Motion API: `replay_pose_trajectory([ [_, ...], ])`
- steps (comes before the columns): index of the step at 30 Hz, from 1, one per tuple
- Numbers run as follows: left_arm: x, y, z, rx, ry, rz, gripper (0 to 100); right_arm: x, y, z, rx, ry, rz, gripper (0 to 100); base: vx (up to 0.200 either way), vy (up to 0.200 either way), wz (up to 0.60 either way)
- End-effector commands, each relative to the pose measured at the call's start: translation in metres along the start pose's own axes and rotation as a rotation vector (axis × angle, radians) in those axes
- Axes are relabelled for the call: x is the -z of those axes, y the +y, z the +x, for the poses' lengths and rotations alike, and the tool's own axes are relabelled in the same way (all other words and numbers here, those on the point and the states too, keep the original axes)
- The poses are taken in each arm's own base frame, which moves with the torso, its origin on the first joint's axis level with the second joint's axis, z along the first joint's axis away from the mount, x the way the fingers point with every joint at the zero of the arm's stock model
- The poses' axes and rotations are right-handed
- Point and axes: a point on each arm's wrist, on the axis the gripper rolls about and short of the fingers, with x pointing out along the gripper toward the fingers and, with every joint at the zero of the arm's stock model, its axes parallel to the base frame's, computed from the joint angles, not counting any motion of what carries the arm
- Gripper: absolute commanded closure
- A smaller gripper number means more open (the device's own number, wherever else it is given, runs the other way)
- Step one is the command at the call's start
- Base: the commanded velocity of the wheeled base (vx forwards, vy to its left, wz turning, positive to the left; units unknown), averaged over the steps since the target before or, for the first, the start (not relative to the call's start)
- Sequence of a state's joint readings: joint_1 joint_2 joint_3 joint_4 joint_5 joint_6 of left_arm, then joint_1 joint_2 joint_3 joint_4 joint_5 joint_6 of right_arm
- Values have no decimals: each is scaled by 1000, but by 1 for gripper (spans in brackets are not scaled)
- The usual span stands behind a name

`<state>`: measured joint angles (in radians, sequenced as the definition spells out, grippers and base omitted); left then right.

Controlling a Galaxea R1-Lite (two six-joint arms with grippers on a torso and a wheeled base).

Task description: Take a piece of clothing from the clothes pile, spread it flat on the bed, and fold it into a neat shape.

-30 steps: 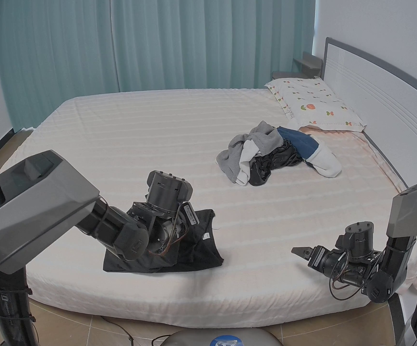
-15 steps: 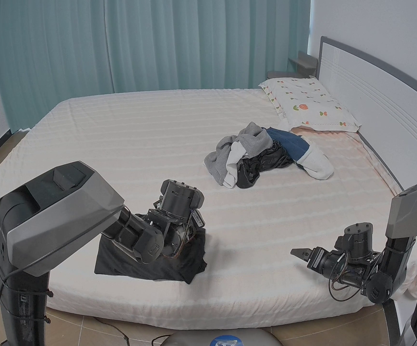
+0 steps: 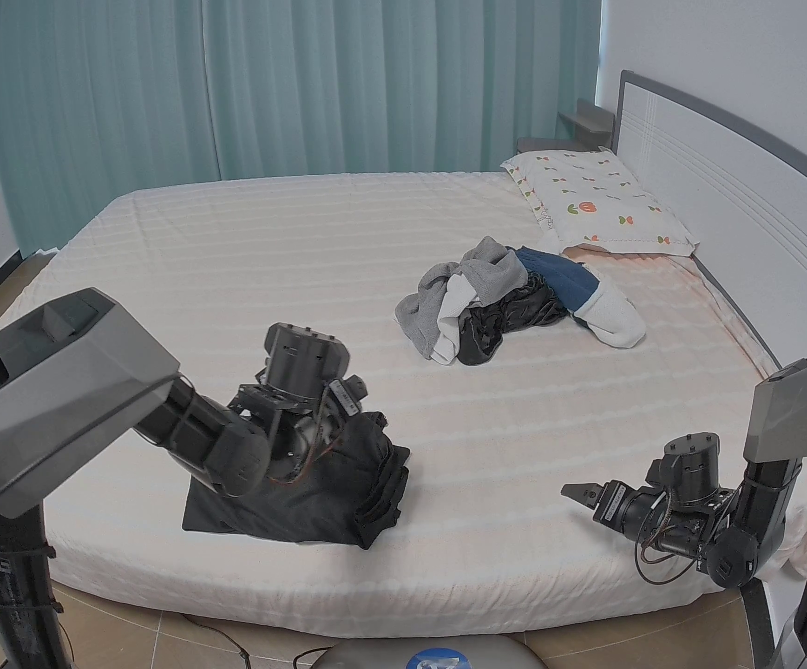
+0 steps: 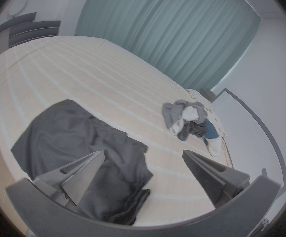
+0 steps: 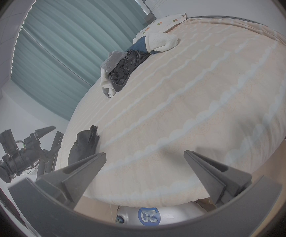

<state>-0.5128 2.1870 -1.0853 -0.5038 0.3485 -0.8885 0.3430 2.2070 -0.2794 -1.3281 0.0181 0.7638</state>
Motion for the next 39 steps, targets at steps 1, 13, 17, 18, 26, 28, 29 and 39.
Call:
replay_pose_trajectory([
  [1,-28,32,-22,-37,-28,-109,0,0,0,0,2,1,0,0,0,0,0],
  [13,-46,102,-37,19,150,-465,0,1,0,0,-3,-4,-3,0,0,0,0],
  [17,-48,114,-34,56,207,-504,0,2,4,-3,-33,-19,-11,0,0,50,0],
  [18,-51,121,-34,55,211,-519,0,2,5,-3,-55,-34,-11,0,0,200,0],
  [26,-55,151,-20,48,278,-576,0,10,-1,8,-66,-44,-9,0,0,200,0],
  [28,-55,150,-20,64,273,-573,0,12,-3,11,-70,-50,-12,0,0,200,0],
  [29,-54,150,-19,65,272,-572,0,12,-3,12,-71,-51,-12,0,0,200,0],
  [39,-52,152,-21,62,276,-571,0,6,0,12,-85,-73,-4,0,0,200,0],
])
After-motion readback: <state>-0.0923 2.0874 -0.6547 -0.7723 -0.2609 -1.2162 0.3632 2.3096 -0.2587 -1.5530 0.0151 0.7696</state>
